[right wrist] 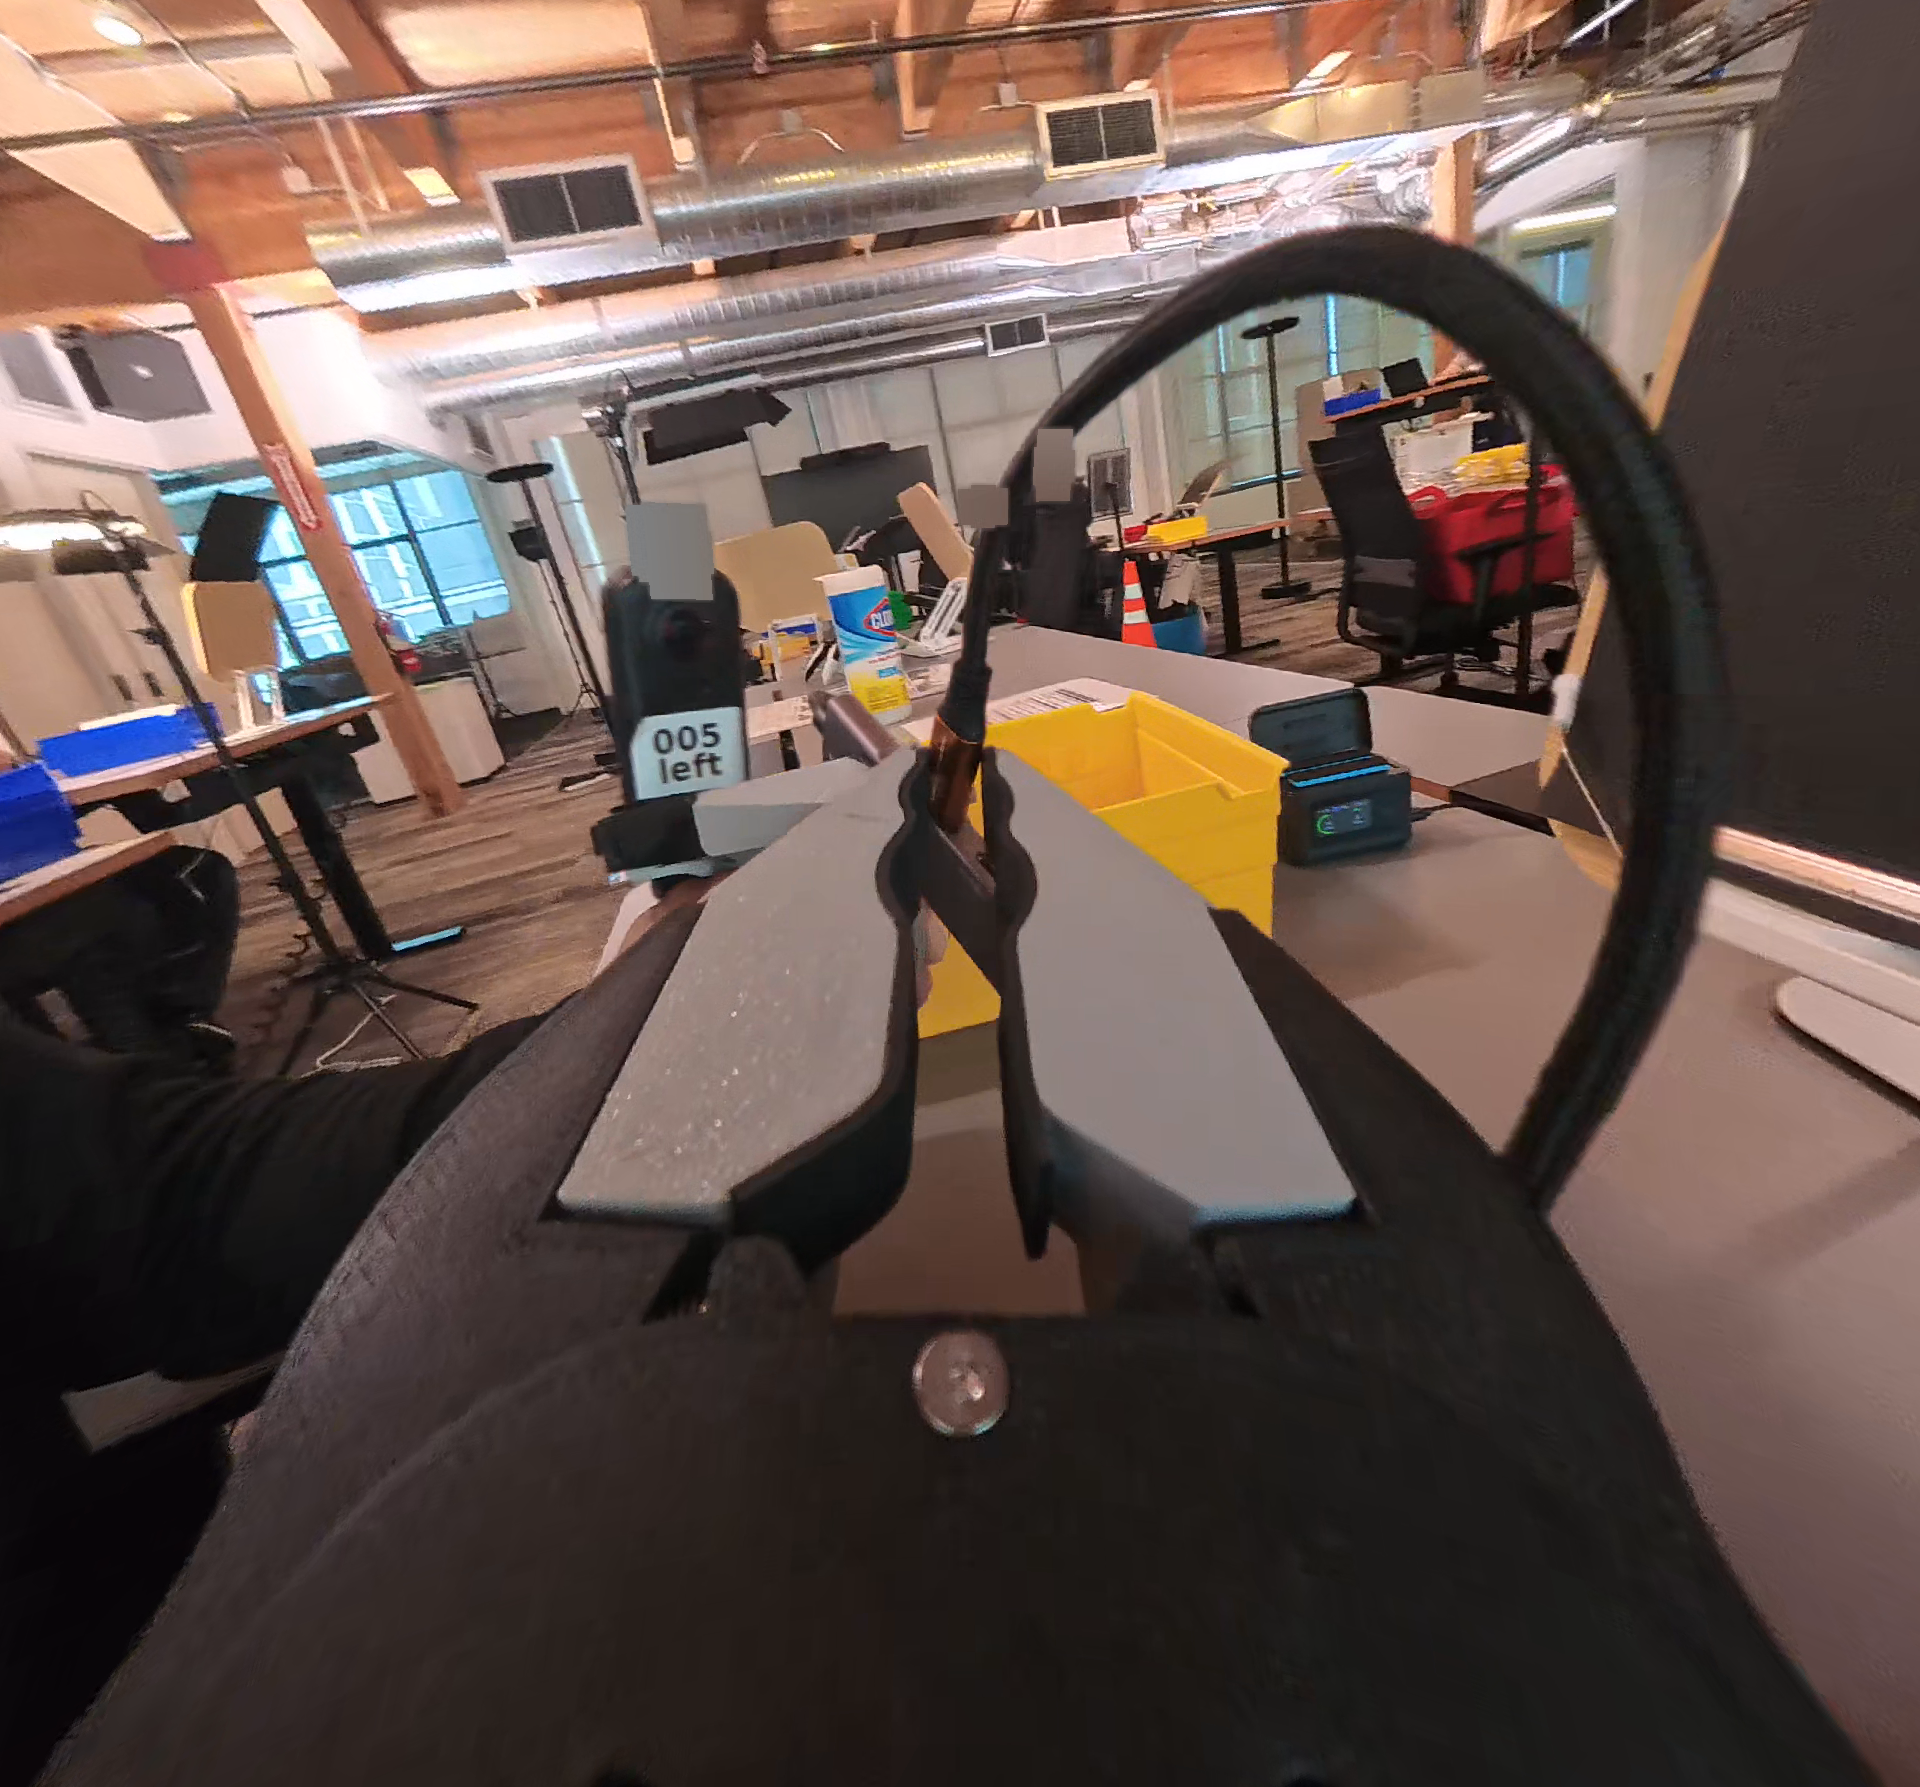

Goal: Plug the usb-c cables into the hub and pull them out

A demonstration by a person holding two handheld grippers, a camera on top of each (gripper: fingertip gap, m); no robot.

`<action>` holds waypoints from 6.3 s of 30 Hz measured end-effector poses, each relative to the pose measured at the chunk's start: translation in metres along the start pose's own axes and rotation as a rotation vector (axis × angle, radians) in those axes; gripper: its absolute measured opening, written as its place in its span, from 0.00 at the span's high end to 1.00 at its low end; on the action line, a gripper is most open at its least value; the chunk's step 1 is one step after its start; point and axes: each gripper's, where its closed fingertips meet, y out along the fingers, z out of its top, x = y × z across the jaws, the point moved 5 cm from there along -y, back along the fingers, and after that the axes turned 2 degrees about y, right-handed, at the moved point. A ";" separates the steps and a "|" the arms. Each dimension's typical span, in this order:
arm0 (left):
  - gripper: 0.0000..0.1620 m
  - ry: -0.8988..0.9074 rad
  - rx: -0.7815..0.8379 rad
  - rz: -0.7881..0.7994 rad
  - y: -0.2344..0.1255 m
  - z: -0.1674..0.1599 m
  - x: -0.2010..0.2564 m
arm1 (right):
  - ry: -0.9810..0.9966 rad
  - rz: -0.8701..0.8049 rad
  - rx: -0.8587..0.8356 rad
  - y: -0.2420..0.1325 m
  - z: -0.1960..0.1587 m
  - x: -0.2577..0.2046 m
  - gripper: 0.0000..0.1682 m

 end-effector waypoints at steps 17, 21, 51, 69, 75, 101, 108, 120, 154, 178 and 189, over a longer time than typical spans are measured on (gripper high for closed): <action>0.95 -0.112 -0.064 -0.124 0.003 -0.010 0.005 | -0.123 0.014 -0.138 -0.018 -0.003 -0.004 0.96; 0.96 -0.202 -0.054 -0.178 0.002 -0.009 0.005 | -0.140 0.031 -0.141 -0.023 -0.002 -0.005 0.97; 0.95 -0.329 -0.021 -0.277 0.005 -0.013 0.012 | 0.169 0.203 -0.064 -0.024 -0.003 -0.004 0.98; 0.95 -0.292 -0.074 -0.328 0.003 -0.014 0.017 | 0.191 0.272 -0.113 -0.027 -0.006 -0.009 0.98; 0.96 -0.315 -0.101 -0.326 0.002 -0.016 0.014 | 0.155 0.238 -0.131 -0.026 -0.008 -0.008 0.98; 0.96 -0.293 0.112 -0.119 0.004 -0.009 0.005 | 0.273 0.097 0.145 -0.006 -0.007 0.001 1.00; 0.96 -0.321 0.151 -0.090 0.001 -0.006 -0.001 | 0.338 0.067 0.251 0.001 -0.011 0.004 1.00; 0.96 -0.312 0.187 -0.058 -0.001 -0.002 -0.004 | 0.357 0.032 0.354 0.006 -0.012 0.004 1.00; 0.96 -0.268 0.098 -0.133 0.000 -0.010 0.007 | -0.186 -0.315 -0.328 -0.080 0.121 -0.014 0.98; 0.96 -0.287 0.045 -0.112 0.004 -0.022 0.002 | 0.258 -0.648 -1.095 -0.179 0.032 0.136 0.96; 0.96 -0.293 0.054 -0.120 0.004 -0.020 0.003 | -0.052 -0.686 -1.071 -0.153 0.088 0.127 0.97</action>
